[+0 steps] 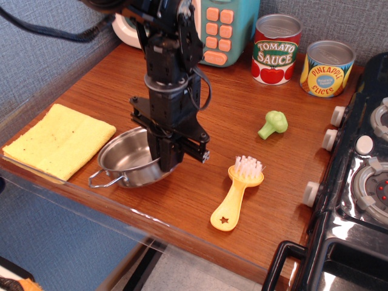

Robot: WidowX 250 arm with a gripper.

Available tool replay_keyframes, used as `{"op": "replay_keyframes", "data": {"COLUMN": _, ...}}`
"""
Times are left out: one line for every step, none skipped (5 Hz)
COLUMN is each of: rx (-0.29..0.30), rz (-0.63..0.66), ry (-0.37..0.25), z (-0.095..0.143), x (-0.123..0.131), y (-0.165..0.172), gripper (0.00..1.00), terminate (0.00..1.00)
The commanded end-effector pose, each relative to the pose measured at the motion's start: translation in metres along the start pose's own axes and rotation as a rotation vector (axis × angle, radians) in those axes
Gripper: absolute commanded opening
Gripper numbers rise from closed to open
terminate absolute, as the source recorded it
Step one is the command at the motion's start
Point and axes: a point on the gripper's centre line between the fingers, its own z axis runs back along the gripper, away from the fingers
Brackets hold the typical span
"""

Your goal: Move pot to space between brush and cloth.

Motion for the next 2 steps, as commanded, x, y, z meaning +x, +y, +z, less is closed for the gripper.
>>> {"op": "replay_keyframes", "data": {"rx": 0.008, "rz": -0.055, "ry": -0.014, "z": 0.0059, "x": 0.0057, "y": -0.0042, "gripper": 1.0, "terminate": 0.0}}
{"op": "replay_keyframes", "data": {"rx": 0.002, "rz": -0.079, "ry": -0.014, "z": 0.0074, "x": 0.0061, "y": -0.01, "gripper": 1.0, "terminate": 0.0}}
